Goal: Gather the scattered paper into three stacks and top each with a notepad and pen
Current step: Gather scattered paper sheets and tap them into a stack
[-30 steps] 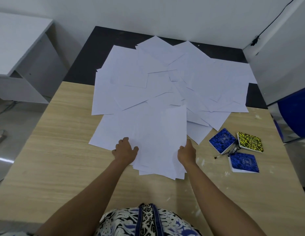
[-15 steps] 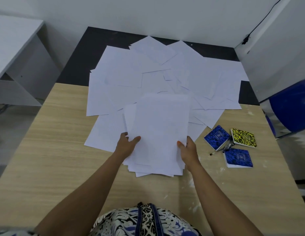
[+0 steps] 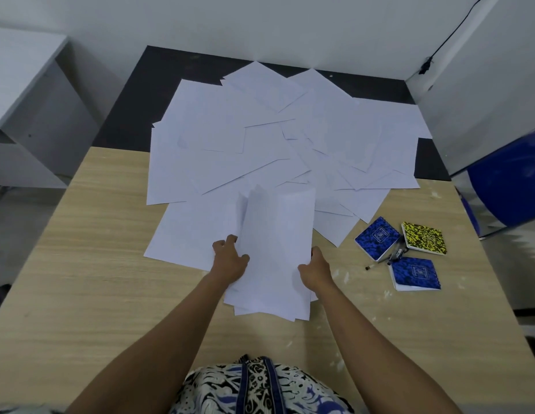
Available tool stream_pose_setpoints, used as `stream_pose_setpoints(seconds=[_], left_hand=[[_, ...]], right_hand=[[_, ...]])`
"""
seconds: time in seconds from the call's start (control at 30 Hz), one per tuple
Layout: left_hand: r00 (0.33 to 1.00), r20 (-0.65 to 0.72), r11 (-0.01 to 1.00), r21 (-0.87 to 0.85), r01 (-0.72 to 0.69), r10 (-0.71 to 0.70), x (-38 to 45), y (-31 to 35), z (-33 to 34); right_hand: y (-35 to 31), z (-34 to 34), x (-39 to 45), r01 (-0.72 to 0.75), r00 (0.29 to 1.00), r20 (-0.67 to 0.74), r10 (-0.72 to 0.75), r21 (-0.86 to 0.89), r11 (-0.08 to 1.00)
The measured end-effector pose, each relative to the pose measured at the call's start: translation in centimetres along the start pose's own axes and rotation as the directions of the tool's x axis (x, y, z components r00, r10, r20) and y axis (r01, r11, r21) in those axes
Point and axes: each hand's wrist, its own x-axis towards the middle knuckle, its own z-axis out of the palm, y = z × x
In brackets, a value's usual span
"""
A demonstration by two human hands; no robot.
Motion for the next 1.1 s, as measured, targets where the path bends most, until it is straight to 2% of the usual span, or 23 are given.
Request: stream_pose_setpoints(seconds=[0.1, 0.3, 0.4, 0.5, 0.6, 0.77, 0.83, 0.93, 1.0, 1.1], left_hand=[[0.996, -0.068, 0.991, 0.114, 0.066, -0.059, -0.1, 0.0, 0.0], [0.992, -0.094, 0.995, 0.049, 0.085, -0.08, -0.3, -0.4, -0.2], [0.994, -0.073, 0.997, -0.024, 0.079, -0.081, -0.1, -0.3, -0.6], [0.989, -0.086, 0.992, 0.028, 0.12, -0.117, 0.1, 0.2, -0.7], [0.979, -0.118, 0.981, 0.086, 0.176, -0.166, -0.2, 0.9, -0.4], [0.986, -0.036, 0.983, -0.092, 0.158, -0.162, 0.2, 0.6, -1.1], [0.985, -0.052, 0.979, -0.129, 0.158, -0.166, 0.2, 0.2, -1.5], [0.978, -0.146, 0.956, -0.273, 0.108, -0.152, -0.3, -0.1, -1.9], [0.966, -0.233, 0.916, -0.401, 0.011, -0.113, -0.9, 0.0, -2.7], [0.922, -0.381, 0.869, -0.477, -0.134, -0.067, -1.5, 0.4, -4.3]], right_hand=[[0.2, 0.1, -0.4, 0.059, 0.998, 0.018, -0.059, 0.018, 0.998], [-0.1, 0.2, -0.8, 0.187, 0.982, -0.019, -0.186, 0.074, 0.979], [-0.6, 0.4, 0.0, 0.169, 0.986, 0.023, -0.168, -0.072, 0.983], [-1.2, 0.6, 0.6, 0.122, 0.992, 0.04, -0.117, -0.21, 0.97], [-1.9, 0.4, 0.8, 0.106, 0.993, 0.081, -0.091, -0.207, 0.973], [-2.1, 0.5, 0.7, 0.144, 0.984, 0.13, -0.122, -0.178, 0.973], [-2.6, 0.6, 0.1, 0.188, 0.975, 0.133, -0.176, -0.089, 0.978], [-4.5, 0.8, -1.0, 0.287, 0.951, 0.121, -0.285, 0.006, 0.958], [-6.4, 1.1, -1.7, 0.365, 0.923, 0.122, -0.366, 0.034, 0.931], [-9.1, 0.7, -2.5, 0.46, 0.879, 0.097, -0.467, 0.087, 0.883]])
